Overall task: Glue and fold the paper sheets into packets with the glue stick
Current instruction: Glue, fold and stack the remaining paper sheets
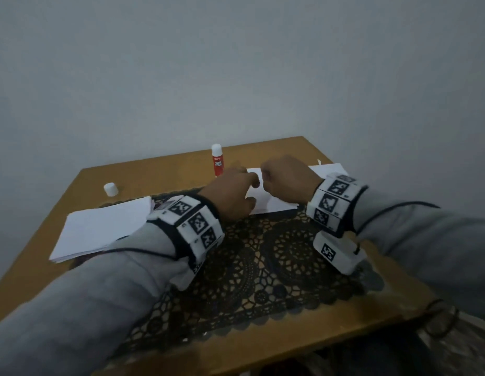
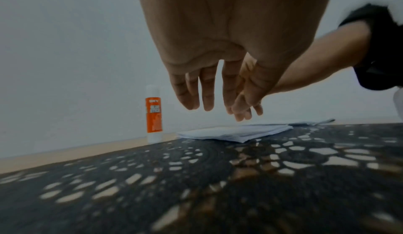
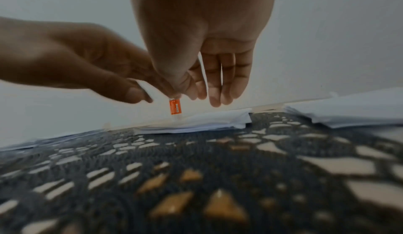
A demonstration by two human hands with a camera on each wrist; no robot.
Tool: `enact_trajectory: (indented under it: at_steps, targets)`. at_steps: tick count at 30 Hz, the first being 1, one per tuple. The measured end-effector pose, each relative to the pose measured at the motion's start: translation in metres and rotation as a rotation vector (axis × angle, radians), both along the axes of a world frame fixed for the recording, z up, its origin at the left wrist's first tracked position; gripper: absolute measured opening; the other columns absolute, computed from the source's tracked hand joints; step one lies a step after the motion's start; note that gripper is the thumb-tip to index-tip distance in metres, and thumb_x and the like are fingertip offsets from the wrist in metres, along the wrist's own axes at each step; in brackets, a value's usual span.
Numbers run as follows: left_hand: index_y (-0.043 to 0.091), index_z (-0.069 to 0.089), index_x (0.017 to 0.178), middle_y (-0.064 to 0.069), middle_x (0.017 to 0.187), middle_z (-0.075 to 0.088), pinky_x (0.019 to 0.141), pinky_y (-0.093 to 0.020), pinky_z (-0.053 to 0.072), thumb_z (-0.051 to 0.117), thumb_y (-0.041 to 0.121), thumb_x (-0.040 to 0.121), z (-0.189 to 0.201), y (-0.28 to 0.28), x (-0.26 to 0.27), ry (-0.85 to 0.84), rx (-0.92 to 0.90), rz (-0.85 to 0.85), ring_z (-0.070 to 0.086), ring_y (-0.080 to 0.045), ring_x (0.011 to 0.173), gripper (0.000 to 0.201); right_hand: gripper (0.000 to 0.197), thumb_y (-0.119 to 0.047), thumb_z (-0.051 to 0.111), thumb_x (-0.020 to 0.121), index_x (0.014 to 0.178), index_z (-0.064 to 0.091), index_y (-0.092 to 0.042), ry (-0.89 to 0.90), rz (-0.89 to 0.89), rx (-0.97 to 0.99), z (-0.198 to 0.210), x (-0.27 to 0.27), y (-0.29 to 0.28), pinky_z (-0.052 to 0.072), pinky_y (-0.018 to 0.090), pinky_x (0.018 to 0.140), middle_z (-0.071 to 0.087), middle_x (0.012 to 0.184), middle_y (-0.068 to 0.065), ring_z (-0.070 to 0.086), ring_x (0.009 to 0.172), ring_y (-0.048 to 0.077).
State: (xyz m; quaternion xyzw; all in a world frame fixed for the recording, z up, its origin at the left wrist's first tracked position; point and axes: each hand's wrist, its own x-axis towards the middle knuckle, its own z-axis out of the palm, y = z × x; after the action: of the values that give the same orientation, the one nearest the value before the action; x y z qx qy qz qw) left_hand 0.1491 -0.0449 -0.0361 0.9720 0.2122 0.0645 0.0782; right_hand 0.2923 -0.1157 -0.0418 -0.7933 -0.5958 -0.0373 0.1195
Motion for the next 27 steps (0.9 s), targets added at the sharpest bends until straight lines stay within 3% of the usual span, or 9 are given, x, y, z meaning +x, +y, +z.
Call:
enact_trajectory:
  at_steps: [7, 11, 18, 23, 27]
  targets:
    - [0.015, 0.045, 0.138, -0.008, 0.138, 0.050, 0.113, -0.042, 0.029, 0.055, 0.038, 0.092, -0.012, 0.009, 0.017, 0.165, 0.070, -0.013, 0.033, -0.027, 0.136, 0.052, 0.012, -0.018, 0.058, 0.089, 0.094, 0.062, -0.007, 0.061, -0.049, -0.020, -0.006, 0.002, 0.005, 0.052, 0.039, 0.077, 0.064, 0.097, 0.009, 0.059, 0.090, 0.026]
    - [0.014, 0.048, 0.136, -0.006, 0.136, 0.053, 0.102, -0.035, 0.040, 0.053, 0.036, 0.094, -0.013, 0.008, 0.015, 0.210, 0.041, -0.016, 0.049, -0.024, 0.124, 0.048, 0.013, -0.014, 0.057, 0.088, 0.096, 0.063, -0.006, 0.093, -0.069, -0.034, -0.006, -0.001, 0.006, 0.054, 0.039, 0.079, 0.064, 0.097, 0.009, 0.060, 0.090, 0.025]
    - [0.017, 0.046, 0.138, -0.005, 0.138, 0.051, 0.101, -0.031, 0.038, 0.054, 0.029, 0.094, -0.010, -0.001, 0.015, 0.231, 0.047, 0.003, 0.048, -0.022, 0.125, 0.047, 0.015, -0.008, 0.057, 0.083, 0.090, 0.067, 0.000, 0.199, -0.080, -0.011, -0.006, 0.009, 0.004, 0.055, 0.046, 0.083, 0.069, 0.097, 0.014, 0.063, 0.090, 0.029]
    - [0.017, 0.049, 0.135, -0.007, 0.132, 0.052, 0.098, -0.030, 0.038, 0.057, 0.030, 0.093, -0.009, -0.001, 0.014, 0.224, 0.056, 0.001, 0.048, -0.023, 0.121, 0.044, 0.009, -0.010, 0.056, 0.085, 0.085, 0.064, -0.010, 0.184, -0.079, -0.008, -0.008, 0.018, 0.003, 0.054, 0.039, 0.081, 0.067, 0.097, 0.007, 0.062, 0.090, 0.024]
    - [0.018, 0.053, 0.130, -0.007, 0.126, 0.053, 0.094, -0.029, 0.037, 0.058, 0.034, 0.092, -0.010, 0.002, 0.013, 0.206, 0.064, -0.016, 0.049, -0.022, 0.117, 0.041, 0.010, -0.010, 0.055, 0.086, 0.086, 0.065, -0.008, 0.152, -0.070, 0.011, -0.010, 0.021, 0.002, 0.053, 0.038, 0.081, 0.067, 0.097, 0.008, 0.061, 0.091, 0.025]
